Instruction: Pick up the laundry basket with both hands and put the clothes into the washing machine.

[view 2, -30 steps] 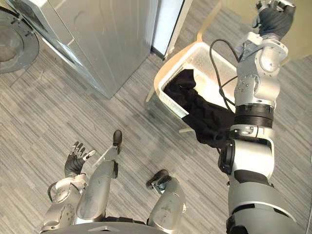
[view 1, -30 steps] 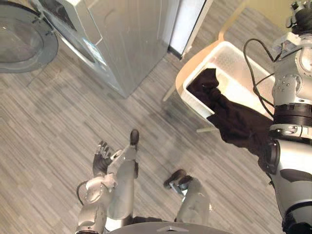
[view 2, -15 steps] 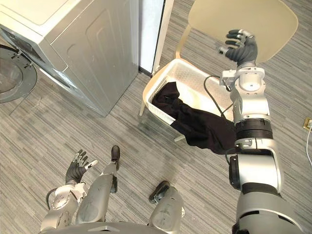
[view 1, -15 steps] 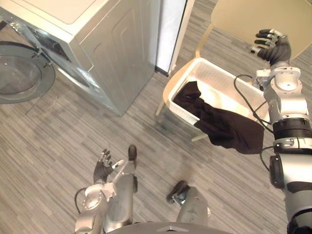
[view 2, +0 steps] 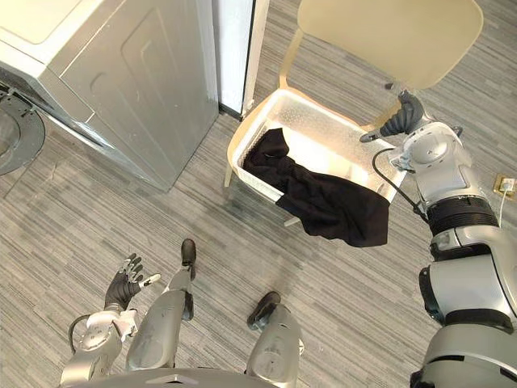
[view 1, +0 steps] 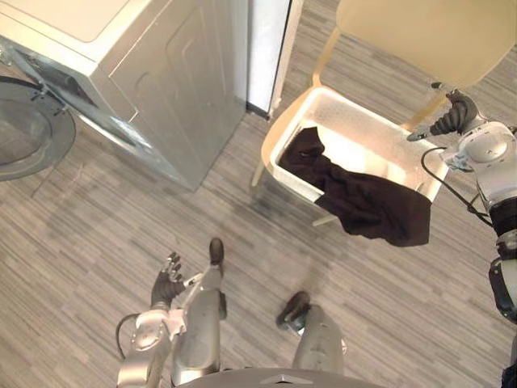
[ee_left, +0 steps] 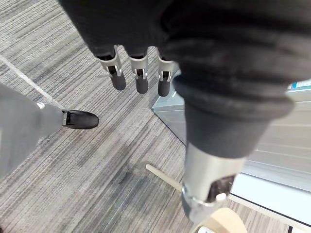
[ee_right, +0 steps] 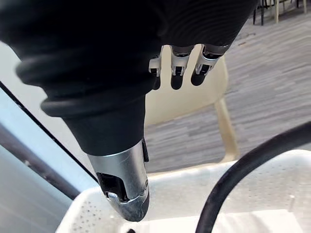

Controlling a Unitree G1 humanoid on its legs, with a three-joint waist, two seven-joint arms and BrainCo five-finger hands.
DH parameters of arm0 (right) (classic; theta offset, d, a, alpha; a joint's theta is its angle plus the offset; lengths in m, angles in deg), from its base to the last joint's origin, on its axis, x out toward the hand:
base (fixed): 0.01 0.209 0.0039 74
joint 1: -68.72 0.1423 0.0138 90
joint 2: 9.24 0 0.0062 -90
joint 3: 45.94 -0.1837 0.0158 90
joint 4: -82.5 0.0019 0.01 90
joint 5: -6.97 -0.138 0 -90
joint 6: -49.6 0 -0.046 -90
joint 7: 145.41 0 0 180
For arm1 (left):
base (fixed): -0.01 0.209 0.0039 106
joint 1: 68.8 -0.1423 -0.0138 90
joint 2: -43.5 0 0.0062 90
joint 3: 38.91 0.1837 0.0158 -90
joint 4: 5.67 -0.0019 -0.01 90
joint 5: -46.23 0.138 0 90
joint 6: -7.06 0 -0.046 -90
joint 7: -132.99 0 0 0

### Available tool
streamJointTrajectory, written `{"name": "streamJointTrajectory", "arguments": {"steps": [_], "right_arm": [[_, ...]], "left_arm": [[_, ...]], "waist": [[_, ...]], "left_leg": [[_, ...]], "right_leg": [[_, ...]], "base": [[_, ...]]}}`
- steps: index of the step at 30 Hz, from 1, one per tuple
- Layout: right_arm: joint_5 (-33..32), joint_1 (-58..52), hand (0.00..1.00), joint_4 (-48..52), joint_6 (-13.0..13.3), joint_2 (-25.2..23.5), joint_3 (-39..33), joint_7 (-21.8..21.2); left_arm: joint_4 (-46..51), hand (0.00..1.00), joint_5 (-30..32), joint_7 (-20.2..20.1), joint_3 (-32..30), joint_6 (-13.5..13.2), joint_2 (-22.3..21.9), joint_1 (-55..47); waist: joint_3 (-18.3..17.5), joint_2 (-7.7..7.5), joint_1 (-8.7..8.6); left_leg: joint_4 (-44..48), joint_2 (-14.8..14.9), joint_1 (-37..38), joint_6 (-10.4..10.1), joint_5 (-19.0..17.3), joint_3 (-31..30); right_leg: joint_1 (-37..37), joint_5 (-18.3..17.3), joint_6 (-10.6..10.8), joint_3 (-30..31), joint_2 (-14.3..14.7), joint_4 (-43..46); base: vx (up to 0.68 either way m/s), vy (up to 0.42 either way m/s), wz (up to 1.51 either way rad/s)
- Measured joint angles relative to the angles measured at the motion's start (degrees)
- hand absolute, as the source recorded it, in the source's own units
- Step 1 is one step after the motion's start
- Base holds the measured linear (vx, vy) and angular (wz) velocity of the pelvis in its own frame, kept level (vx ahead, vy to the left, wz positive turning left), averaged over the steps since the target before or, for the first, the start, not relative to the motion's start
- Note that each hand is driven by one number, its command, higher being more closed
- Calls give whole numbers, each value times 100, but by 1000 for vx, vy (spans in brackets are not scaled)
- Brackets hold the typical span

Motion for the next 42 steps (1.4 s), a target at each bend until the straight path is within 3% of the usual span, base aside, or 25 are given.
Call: {"name": "streamJointTrajectory", "arguments": {"steps": [6,9,12,15,16,17,18,19,21,22,24,25,27,28,30,31,33,35,36,38,39,42], "right_arm": [[226,-10,0,-149,7,76,12,-111],[225,-12,0,-144,4,56,11,-110],[225,-77,0,-142,5,-149,-146,-101],[216,-963,0,-56,-18,-935,-1610,26],[207,-1518,0,194,-85,-1275,-2160,190],[203,-1749,0,318,-114,-1432,-2320,245],[200,-2106,0,513,-141,-1700,-2517,339],[149,-2698,0,940,-182,-2139,-2772,416],[93,-3163,0,1362,-191,-2651,-2983,454],[72,-3407,0,1596,-187,-3056,-3014,482],[-85,-3506,0,1763,-158,-3558,-3052,534],[-229,-3539,0,1909,-155,-3774,-3100,537],[-336,-3671,0,2117,-140,-3882,-3132,551],[-352,-3872,0,2307,-134,-3880,-3146,562],[-352,-4246,0,2575,-133,-3877,-3146,564],[-359,-4410,0,2692,-109,-3882,-3144,561],[-490,-4717,0,2894,-68,-3939,-3131,530],[-533,-4848,0,3053,-65,-3986,-3112,519],[-581,-4881,0,3055,-46,-3970,-3052,495],[-585,-4911,0,3052,-35,-3915,-2911,376],[-585,-4913,0,3051,-21,-3886,-2882,330],[-582,-4897,0,3027,9,-3728,-2855,297]], "left_arm": [[28,0,0,21,-96,-18,-10,137],[30,0,0,53,-100,-23,-27,152],[33,0,3,92,-103,-22,-147,189],[11,0,106,88,-82,13,-191,225],[-42,0,161,87,-79,42,-194,220],[-87,0,216,87,-92,43,-191,218],[-176,0,258,87,-116,56,-167,220],[-285,0,353,79,-129,114,-90,188],[-474,0,443,81,-285,160,-69,174],[-580,0,451,102,-396,180,-24,177],[-579,0,455,122,-650,186,25,210],[-561,0,455,120,-749,188,-10,225],[-556,0,454,113,-751,194,-48,236],[-552,0,459,106,-752,205,-98,268],[-544,0,580,83,-737,207,-139,274],[-543,0,662,66,-716,207,-184,256],[-542,0,724,37,-689,203,-313,154],[-543,0,726,-3,-688,205,-466,92],[-541,0,746,-18,-653,211,-526,52],[-538,0,852,-69,-544,218,-540,-50],[-543,0,894,-138,-518,221,-564,-86],[-543,0,1004,-218,-518,223,-595,-66]], "waist": [[290,234,112],[344,208,247],[351,196,262],[432,57,248],[447,27,165],[447,28,103],[454,14,-4],[469,-50,-83],[458,-122,-100],[380,-202,-172],[324,-300,-169],[305,-280,-174],[203,-289,-178],[82,-309,-227],[-222,-354,-330],[-386,-288,-379],[-747,-92,-329],[-820,-14,-374],[-821,-9,-352],[-819,-2,-296],[-822,14,-279],[-843,125,-189]], "left_leg": [[1,45,-113,5,16,-37],[3,115,-184,4,17,59],[111,104,-172,26,-65,74],[954,14,-96,38,-766,36],[1346,-52,-9,23,-1140,-33],[1451,-77,38,25,-1255,-94],[1563,-91,184,37,-1401,-114],[2099,-72,347,171,-1842,-93],[2449,6,577,146,-2188,-62],[2310,57,778,167,-2249,-5],[1882,156,1081,176,-2244,146],[1651,204,1275,190,-2233,292],[1533,204,1421,188,-2234,509],[1607,191,1540,115,-2282,593],[1971,262,1481,-89,-2549,469],[2241,412,1395,-200,-2714,334],[2537,887,1342,-362,-2873,192],[3047,1210,1239,-335,-2842,199],[3679,1403,1046,-188,-2749,224],[4548,1564,771,-5,-2389,214],[4908,1624,659,-38,-2376,235],[4952,1577,217,-173,-2792,504]], "right_leg": [[-86,33,-27,13,72,-61],[-186,119,-53,131,178,-183],[-119,170,-41,167,191,-292],[387,110,-45,116,25,-199],[572,135,-149,118,-123,118],[600,213,-279,162,-195,366],[569,448,-651,317,-305,814],[454,931,-939,745,-419,1444],[364,1449,-863,1222,-410,1853],[309,1467,-684,1410,-304,1884],[203,709,-677,1360,-23,1493],[202,454,-630,1215,189,794],[312,530,-491,1034,323,-413],[527,757,-422,1078,440,-1256],[774,1088,-472,1085,609,-1668],[876,1225,-434,1020,746,-1666],[1045,1007,-483,817,1194,-1665],[1398,954,-579,612,1513,-1858],[1641,928,-623,571,1673,-2025],[2022,909,-653,589,1766,-2262],[2186,908,-655,602,1745,-2385],[2249,924,-627,642,1567,-2435]], "base": [[19,-58,-2],[51,-70,-20],[66,-40,-10],[108,-26,17],[91,4,32],[57,26,41],[134,62,26],[129,65,6],[145,38,-30],[141,10,-40],[141,-15,-69],[110,-25,-84],[102,-35,-58],[141,-65,-22],[234,-187,28],[349,-324,35],[354,-290,8],[288,-212,15],[231,-209,13],[191,-150,-3],[204,-53,-8],[145,122,-5]]}}
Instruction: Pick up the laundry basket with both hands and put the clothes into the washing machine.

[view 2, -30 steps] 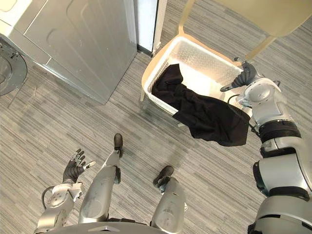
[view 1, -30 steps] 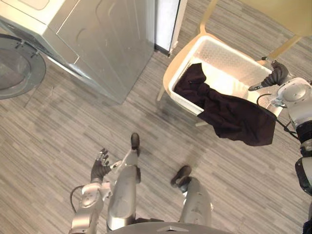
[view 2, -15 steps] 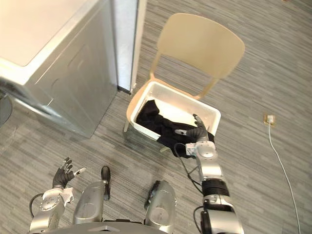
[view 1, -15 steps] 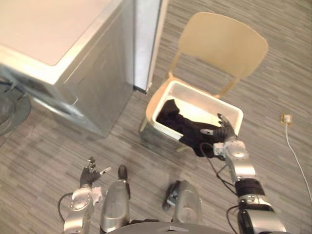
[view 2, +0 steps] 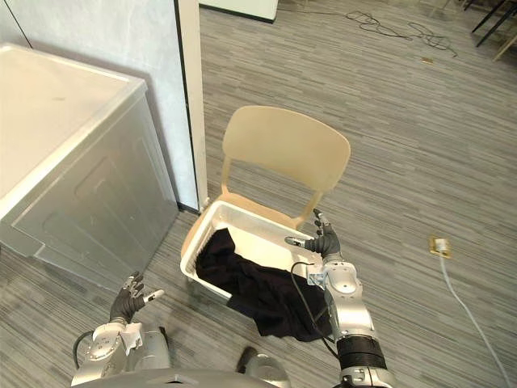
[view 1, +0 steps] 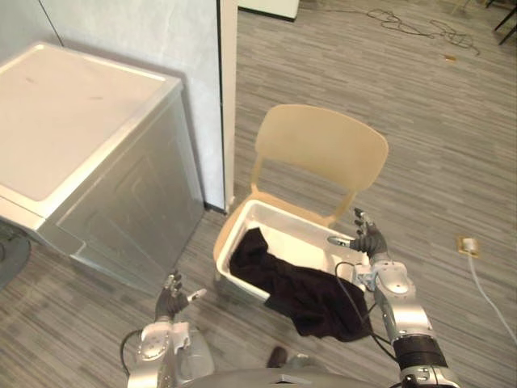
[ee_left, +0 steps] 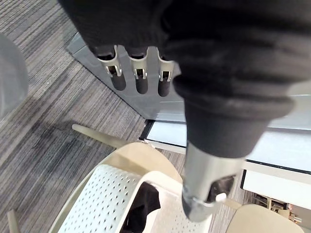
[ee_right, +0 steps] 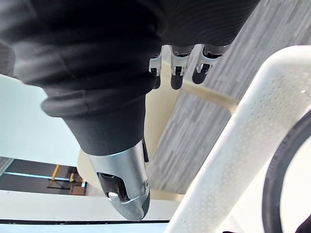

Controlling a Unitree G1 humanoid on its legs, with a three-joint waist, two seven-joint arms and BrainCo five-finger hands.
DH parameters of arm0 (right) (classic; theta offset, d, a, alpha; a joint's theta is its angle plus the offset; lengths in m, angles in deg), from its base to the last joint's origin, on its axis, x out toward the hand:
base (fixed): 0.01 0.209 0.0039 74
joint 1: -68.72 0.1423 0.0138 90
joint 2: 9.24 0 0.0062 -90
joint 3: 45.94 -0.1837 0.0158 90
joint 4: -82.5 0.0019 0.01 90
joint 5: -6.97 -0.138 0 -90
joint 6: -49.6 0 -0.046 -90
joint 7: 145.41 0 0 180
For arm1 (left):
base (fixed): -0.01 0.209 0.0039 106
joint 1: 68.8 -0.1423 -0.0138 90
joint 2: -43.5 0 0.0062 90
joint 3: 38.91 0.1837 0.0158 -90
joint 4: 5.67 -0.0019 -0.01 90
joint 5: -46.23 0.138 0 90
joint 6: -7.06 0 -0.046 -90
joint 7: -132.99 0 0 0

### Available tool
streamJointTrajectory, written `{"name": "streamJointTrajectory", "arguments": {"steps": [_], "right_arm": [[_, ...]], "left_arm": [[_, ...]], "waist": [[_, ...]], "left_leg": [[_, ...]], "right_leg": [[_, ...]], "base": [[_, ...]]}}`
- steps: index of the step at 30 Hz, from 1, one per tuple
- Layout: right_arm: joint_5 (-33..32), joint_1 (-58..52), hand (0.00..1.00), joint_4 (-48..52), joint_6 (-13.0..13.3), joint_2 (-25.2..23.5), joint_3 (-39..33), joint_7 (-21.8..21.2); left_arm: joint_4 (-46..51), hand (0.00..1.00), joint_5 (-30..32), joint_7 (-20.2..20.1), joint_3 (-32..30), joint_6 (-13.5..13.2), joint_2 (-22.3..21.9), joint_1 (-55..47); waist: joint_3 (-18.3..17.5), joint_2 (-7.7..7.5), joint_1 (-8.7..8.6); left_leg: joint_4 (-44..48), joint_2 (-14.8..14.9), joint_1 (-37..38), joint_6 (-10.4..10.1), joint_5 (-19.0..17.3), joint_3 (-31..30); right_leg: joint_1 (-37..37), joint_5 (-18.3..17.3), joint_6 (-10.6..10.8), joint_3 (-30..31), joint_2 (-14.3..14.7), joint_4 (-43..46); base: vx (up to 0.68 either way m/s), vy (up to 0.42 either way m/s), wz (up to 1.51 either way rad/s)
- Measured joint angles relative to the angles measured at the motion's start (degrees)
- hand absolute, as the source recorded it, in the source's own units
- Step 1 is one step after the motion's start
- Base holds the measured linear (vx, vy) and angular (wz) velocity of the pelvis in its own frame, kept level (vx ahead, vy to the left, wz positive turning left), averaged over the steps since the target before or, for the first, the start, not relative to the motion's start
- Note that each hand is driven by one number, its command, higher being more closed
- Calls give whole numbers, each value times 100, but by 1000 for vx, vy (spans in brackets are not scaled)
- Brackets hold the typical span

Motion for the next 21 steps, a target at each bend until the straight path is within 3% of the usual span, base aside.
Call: {"name": "streamJointTrajectory", "arguments": {"steps": [2,3,4,5,7,12,18,21], "right_arm": [[0,0,0,2,1,95,208,-7],[2,-5,0,20,26,216,402,-85],[6,-1,0,-23,20,112,498,-172],[7,-50,0,18,26,85,621,-201],[111,-82,0,80,31,-106,979,-427],[118,-188,0,464,79,-114,1192,-659],[136,-105,0,360,68,-14,1175,-654],[258,243,0,-250,32,252,986,-620]], "left_arm": [[13,0,4,-22,-33,-3,2,-27],[78,0,14,-26,-29,-7,-53,-147],[32,0,95,-27,-26,-10,-32,-129],[36,0,117,-28,-22,-14,-1,-140],[-16,0,269,-59,-15,-8,218,-134],[11,0,528,-83,8,-35,414,51],[348,0,554,61,-32,-72,497,132],[456,0,554,107,-34,-82,526,205]], "waist": [[-7,33,13],[-85,186,23],[-77,166,53],[-55,93,56],[131,-231,44],[422,-306,49],[904,-443,56],[1029,-476,82]], "left_leg": [[-1369,-339,67,-34,135,-3],[-2553,-503,244,-121,948,-197],[-2766,-621,251,-131,1135,-207],[-2857,-693,286,-92,1083,-198],[-2824,-966,234,29,944,-39],[-2476,-1131,-167,260,802,111],[-2437,-1146,-543,323,854,143],[-2449,-1168,-757,338,932,60]], "right_leg": [[-54,61,110,73,-203,3],[-117,84,290,193,-154,-74],[-151,16,561,386,-218,-112],[-222,14,543,460,-269,-100],[-406,-82,670,588,-614,85],[-955,-139,729,742,-933,578],[-1376,-119,777,736,-981,702],[-1571,-109,793,696,-980,755]], "base": [[100,228,-11],[126,296,-30],[123,282,-28],[85,228,-12],[48,182,-5],[18,142,-9],[-27,19,-3],[-7,-23,9]]}}
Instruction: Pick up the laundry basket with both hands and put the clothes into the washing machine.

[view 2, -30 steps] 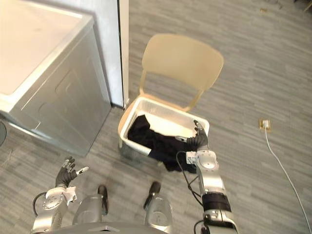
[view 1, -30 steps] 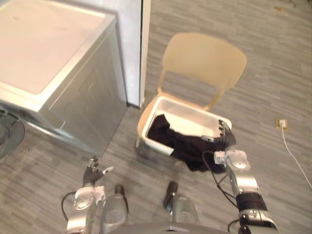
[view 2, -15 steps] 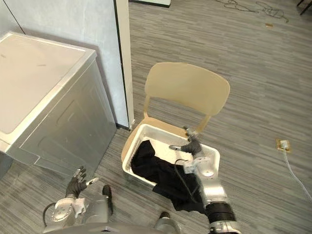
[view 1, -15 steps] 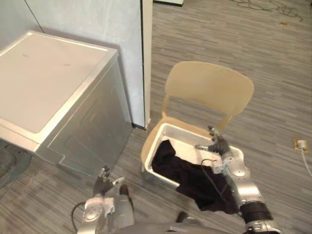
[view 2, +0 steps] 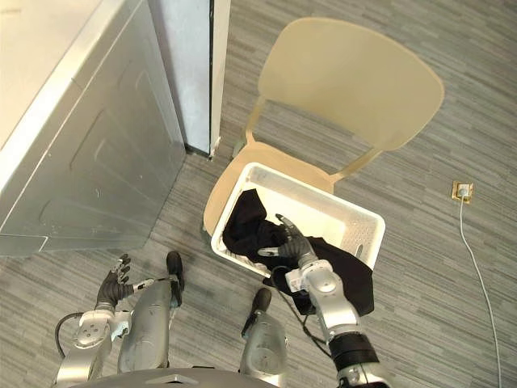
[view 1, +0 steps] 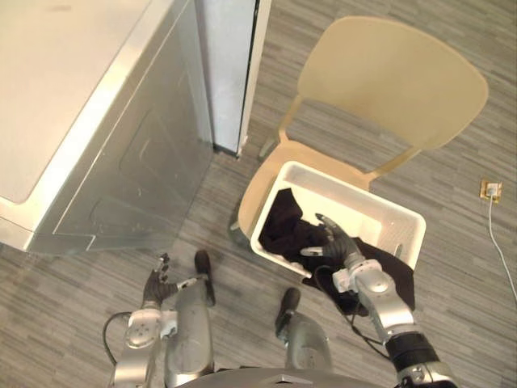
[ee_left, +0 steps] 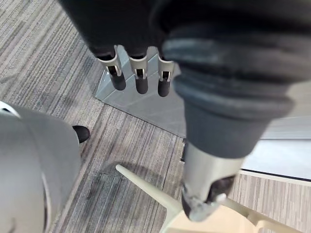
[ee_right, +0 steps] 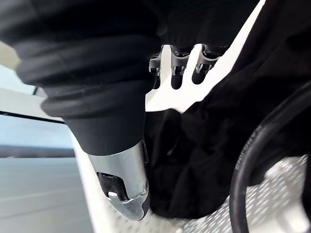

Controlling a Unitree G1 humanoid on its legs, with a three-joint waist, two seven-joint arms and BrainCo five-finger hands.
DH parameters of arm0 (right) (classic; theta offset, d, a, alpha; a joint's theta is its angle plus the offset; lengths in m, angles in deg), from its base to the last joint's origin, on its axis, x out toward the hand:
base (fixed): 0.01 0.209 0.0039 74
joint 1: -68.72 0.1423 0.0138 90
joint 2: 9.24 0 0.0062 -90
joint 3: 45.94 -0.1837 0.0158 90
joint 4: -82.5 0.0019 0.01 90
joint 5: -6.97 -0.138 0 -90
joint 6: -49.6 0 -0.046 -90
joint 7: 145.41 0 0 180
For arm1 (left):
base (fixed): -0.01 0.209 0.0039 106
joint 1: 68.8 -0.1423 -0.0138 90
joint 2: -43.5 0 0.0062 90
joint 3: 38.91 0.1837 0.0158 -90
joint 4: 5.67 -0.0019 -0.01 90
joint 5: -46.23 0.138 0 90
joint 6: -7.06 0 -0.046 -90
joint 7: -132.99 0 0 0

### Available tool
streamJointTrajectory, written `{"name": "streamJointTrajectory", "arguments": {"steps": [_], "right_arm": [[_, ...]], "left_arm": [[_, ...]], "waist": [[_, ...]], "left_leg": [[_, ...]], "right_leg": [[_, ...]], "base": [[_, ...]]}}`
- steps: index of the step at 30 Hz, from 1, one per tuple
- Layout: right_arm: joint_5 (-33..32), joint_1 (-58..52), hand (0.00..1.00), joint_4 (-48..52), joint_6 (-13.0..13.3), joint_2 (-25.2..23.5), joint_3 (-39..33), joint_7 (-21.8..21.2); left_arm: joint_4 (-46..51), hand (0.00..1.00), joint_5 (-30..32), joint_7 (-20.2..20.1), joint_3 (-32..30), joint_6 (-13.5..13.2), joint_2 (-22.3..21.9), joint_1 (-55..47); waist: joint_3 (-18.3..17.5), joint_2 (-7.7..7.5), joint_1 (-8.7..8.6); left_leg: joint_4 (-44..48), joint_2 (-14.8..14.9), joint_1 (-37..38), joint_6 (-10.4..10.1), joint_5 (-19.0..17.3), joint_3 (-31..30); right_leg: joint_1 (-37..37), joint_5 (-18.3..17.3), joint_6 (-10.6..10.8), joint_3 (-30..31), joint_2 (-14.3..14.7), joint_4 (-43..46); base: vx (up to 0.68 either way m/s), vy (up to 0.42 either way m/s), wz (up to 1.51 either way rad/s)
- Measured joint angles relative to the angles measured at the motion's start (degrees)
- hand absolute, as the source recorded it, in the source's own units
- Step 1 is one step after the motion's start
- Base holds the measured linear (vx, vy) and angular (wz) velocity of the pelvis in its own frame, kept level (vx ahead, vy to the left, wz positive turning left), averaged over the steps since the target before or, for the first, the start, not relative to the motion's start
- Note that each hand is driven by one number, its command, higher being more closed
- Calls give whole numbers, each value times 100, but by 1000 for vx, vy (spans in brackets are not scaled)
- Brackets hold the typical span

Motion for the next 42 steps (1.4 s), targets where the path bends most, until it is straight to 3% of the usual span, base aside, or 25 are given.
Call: {"name": "streamJointTrajectory", "arguments": {"steps": [7,13,21,26,33,42], "right_arm": [[134,1354,0,-1636,-166,1103,-448,316],[150,1970,0,-2400,-163,1432,-448,507],[138,2006,0,-2507,-161,1446,-251,432],[62,1889,0,-2468,-136,1409,344,61],[-85,1883,0,-2297,14,1406,571,65],[-368,1880,0,-2214,229,1475,712,310]], "left_arm": [[343,0,-138,159,-38,-5,75,77],[388,0,-345,271,-70,-15,71,179],[371,0,-366,376,-262,-21,110,318],[218,0,-374,381,-259,-42,141,533],[-89,0,-396,418,-262,-114,335,744],[-522,0,-536,621,-215,-166,287,1146]], "waist": [[411,-51,54],[451,-51,51],[564,-59,11],[632,-71,31],[678,-177,-77],[654,-252,-93]], "left_leg": [[-131,-1,-435,29,241,-89],[-167,3,-851,24,345,-175],[-71,75,-1147,30,351,-175],[-72,86,-1288,31,373,-194],[-96,92,-1568,0,479,-348],[-448,91,-1898,-115,793,-511]], "right_leg": [[-491,-4,-5,-120,-6,197],[-981,-65,-25,-135,-11,411],[-1303,-95,-76,-130,1,553],[-1501,-165,-133,-129,-4,724],[-1759,-216,-183,-252,10,869],[-2210,-253,-256,-407,11,964]], "base": [[-24,-31,6],[-6,-11,0],[1,-10,-2],[0,0,0],[-5,-11,3],[-30,-20,5]]}}
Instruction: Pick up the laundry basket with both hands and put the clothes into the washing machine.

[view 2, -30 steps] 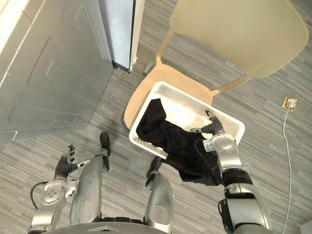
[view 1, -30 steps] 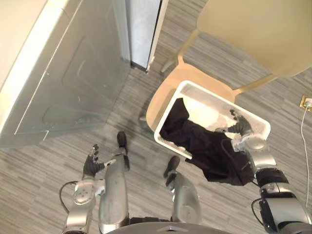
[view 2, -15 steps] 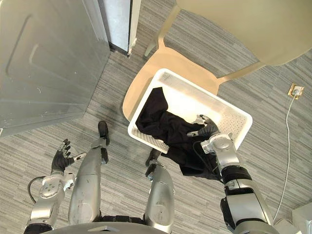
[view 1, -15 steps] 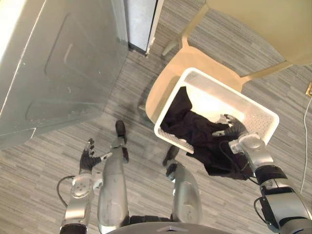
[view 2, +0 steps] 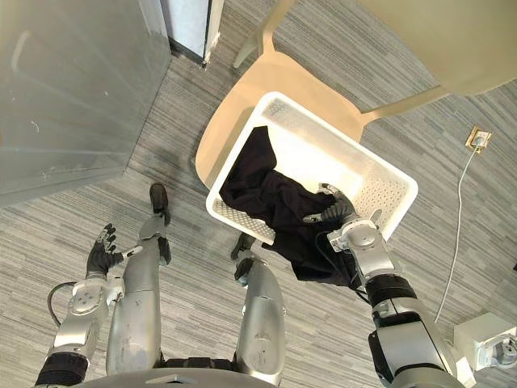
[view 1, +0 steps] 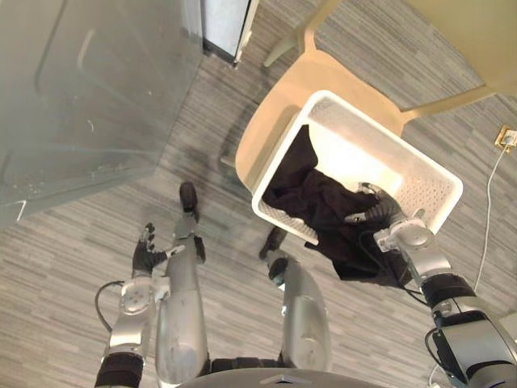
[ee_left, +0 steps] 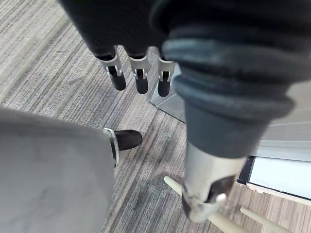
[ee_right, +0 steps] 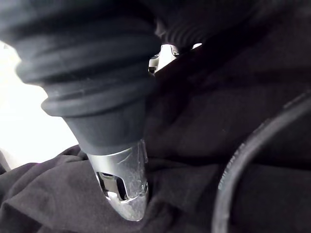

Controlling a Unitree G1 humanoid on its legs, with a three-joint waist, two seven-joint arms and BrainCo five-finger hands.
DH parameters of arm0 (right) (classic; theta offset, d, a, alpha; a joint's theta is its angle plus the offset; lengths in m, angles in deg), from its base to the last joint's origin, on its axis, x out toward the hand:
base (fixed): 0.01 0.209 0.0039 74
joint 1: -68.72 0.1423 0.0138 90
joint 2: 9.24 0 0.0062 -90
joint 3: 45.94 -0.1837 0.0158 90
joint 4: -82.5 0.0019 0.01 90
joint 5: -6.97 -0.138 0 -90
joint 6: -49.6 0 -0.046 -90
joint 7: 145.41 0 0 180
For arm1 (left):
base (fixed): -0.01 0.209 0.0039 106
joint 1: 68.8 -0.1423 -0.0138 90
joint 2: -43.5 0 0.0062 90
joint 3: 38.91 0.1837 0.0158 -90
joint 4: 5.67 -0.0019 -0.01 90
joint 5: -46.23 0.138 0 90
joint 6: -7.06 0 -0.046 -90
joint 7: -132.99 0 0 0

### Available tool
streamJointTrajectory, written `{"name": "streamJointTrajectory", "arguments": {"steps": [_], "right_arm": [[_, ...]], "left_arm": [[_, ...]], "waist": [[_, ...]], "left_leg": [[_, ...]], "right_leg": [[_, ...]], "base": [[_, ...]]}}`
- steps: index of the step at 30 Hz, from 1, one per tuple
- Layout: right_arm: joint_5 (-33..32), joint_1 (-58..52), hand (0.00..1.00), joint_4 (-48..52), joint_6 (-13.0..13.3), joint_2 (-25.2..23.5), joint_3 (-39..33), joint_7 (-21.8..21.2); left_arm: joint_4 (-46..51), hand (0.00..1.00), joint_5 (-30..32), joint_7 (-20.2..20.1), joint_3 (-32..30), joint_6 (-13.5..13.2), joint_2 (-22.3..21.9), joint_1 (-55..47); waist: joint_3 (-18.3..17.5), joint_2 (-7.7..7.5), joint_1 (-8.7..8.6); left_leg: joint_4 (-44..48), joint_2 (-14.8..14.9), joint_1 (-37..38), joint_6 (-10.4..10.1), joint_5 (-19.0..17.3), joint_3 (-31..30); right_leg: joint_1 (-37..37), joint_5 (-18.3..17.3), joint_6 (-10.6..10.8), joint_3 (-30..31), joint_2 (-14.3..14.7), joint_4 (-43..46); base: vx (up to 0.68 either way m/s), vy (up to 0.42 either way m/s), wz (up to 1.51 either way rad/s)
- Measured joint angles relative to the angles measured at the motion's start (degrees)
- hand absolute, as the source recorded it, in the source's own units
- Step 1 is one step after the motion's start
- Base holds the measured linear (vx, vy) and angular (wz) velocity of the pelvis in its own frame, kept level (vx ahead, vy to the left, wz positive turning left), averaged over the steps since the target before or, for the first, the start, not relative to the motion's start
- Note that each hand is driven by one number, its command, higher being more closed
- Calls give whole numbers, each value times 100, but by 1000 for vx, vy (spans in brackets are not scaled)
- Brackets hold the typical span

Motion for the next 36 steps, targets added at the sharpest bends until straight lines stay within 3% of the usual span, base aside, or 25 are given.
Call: {"name": "streamJointTrajectory", "arguments": {"steps": [10,20,28,36], "right_arm": [[-340,-305,0,632,69,27,-111,567],[-376,-524,0,896,85,-134,-193,578],[-1684,-555,0,908,169,-308,-294,577],[-1807,-540,0,972,312,-396,-293,573]], "left_arm": [[238,0,-40,135,-12,-22,-377,91],[497,0,-30,196,-4,-27,-502,125],[453,0,-28,206,51,-26,-511,188],[428,0,-28,207,175,-26,-501,196]], "waist": [[-15,-22,121],[-144,-21,239],[-197,1,268],[-272,139,278]], "left_leg": [[-251,95,-240,-142,180,40],[-339,180,-239,-219,232,133],[-385,188,-140,-265,418,23],[-565,200,-19,-279,519,-57]], "right_leg": [[-478,-35,-72,3,-8,306],[-622,-94,-147,19,0,491],[-626,-224,-157,21,0,741],[-616,-363,-226,-28,24,902]], "base": [[-30,-39,-3],[-1,-54,-2],[14,-68,1],[13,-81,3]]}}
